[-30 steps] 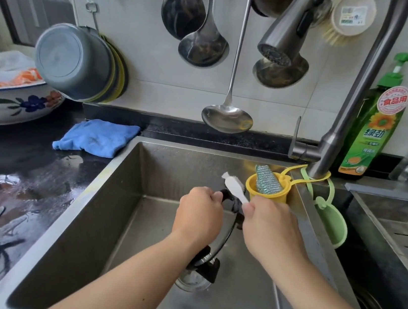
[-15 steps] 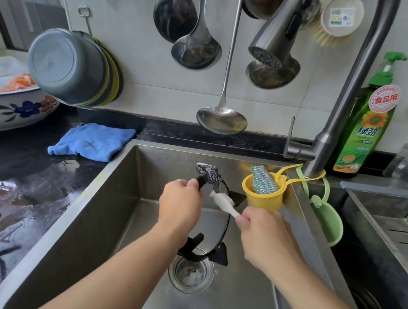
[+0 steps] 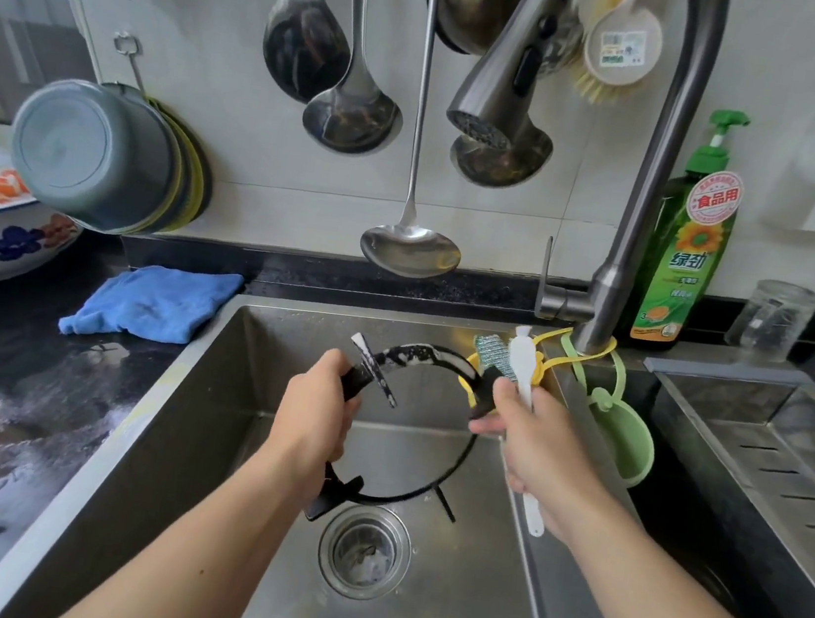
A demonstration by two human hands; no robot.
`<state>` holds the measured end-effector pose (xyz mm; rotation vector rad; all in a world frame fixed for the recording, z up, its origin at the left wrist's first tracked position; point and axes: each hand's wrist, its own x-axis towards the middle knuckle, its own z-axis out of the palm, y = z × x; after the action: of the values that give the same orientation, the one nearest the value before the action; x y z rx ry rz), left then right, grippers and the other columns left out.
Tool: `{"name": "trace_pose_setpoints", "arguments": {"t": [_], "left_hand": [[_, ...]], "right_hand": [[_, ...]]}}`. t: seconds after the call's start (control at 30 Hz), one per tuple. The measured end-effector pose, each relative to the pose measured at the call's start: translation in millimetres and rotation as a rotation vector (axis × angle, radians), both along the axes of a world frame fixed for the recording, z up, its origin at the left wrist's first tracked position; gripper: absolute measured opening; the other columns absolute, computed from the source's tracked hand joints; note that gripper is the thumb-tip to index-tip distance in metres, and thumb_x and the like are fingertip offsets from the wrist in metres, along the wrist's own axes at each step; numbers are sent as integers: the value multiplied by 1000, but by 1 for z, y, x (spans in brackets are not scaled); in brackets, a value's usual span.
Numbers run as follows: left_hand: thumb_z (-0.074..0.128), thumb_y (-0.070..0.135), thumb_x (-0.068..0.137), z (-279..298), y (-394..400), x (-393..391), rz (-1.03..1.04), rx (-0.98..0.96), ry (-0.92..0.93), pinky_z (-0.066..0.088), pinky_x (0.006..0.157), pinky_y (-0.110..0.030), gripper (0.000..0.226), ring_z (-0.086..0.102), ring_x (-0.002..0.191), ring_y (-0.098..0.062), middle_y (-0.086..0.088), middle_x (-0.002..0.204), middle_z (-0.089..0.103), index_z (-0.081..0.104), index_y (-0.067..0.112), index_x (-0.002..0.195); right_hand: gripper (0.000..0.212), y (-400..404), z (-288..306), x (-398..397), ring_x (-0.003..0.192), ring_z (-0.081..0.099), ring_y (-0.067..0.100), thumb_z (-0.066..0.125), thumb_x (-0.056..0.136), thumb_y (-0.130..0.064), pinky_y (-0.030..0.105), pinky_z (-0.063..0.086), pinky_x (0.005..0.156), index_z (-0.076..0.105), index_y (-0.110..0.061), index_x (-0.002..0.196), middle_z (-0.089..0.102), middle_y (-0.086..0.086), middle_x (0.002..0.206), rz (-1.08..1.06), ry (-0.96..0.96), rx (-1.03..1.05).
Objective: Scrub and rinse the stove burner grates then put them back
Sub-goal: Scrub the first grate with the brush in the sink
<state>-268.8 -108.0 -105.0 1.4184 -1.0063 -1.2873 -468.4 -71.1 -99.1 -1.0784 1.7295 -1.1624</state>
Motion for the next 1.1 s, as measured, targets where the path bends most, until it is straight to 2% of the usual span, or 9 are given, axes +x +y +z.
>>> {"name": "trace_pose_setpoints", "arguments": {"t": [0.1, 0.2, 0.27, 0.33, 0.47, 0.67, 0.73, 0.97, 1.1], "left_hand": [[36, 28, 86, 2, 2, -3, -122, 7, 52, 13, 52, -33, 33, 15, 45, -17, 0, 46, 29, 34, 17, 55], [39, 26, 85, -1, -1, -1, -117, 21, 98, 29, 50, -29, 28, 33, 45, -21, -11, 53, 43, 44, 11, 62], [42, 36, 87, -5, -6, 6, -137, 69, 136, 52, 68, -37, 38, 57, 60, -32, -20, 67, 61, 58, 5, 72], [40, 50, 88, -8, -8, 10, -257, 105, 67, 52, 91, -48, 58, 67, 73, -38, -27, 81, 70, 70, 2, 76], [33, 48, 99, -7, 3, -4, -572, 158, -141, 49, 77, -36, 64, 64, 67, -31, -24, 82, 70, 70, -2, 87], [73, 28, 83, -13, 10, -2, -703, -22, -476, 43, 68, -23, 20, 60, 67, -8, 4, 72, 67, 71, 8, 86], [75, 21, 88, -17, 12, -4, -684, -63, -588, 48, 67, -18, 12, 64, 63, -3, 8, 69, 70, 71, 11, 82], [77, 25, 91, -10, 12, -11, -463, -82, -486, 65, 69, -43, 30, 76, 67, -32, -11, 65, 69, 65, 0, 80], [71, 22, 93, -6, 15, -11, -393, -82, -577, 54, 50, -23, 23, 75, 58, -21, -7, 63, 68, 67, 3, 81]], "right_hand": [[23, 2, 4, -2, 37, 30, 10, 46, 106, -30, 24, 25, 40, 57, -10, 99, 64, -6, 50, -67, -53, -72], [16, 3, 3, -6, 40, 38, 11, 48, 104, -23, 27, 32, 47, 57, -11, 99, 72, -2, 63, -58, 30, -122], [16, 1, 0, -4, 43, 46, 5, 48, 102, -24, 25, 36, 52, 60, -15, 97, 75, -1, 69, -34, 208, -143], [17, 0, -4, 1, 47, 55, 1, 49, 102, -26, 25, 38, 49, 62, -15, 97, 73, 3, 71, 2, 326, -148], [16, 2, -13, 8, 63, 61, 18, 49, 100, -29, 31, 46, 54, 57, -18, 93, 66, 4, 79, 65, 500, -63], [23, 1, -12, -2, 64, 61, 18, 48, 102, -31, 28, 41, 51, 60, -13, 92, 69, 5, 76, 6, 498, -43], [23, -1, -12, -3, 63, 61, 15, 48, 102, -31, 26, 38, 50, 59, -14, 95, 70, 4, 75, -1, 489, -49], [31, -1, -8, -7, 67, 54, 18, 45, 103, -38, 32, 40, 59, 59, -20, 83, 63, -14, 58, -11, 326, -88], [42, 15, 3, 4, 90, 52, 21, 22, 105, -55, 35, 36, 71, 47, -23, 116, 56, -3, 99, 4, 393, -86]]}}
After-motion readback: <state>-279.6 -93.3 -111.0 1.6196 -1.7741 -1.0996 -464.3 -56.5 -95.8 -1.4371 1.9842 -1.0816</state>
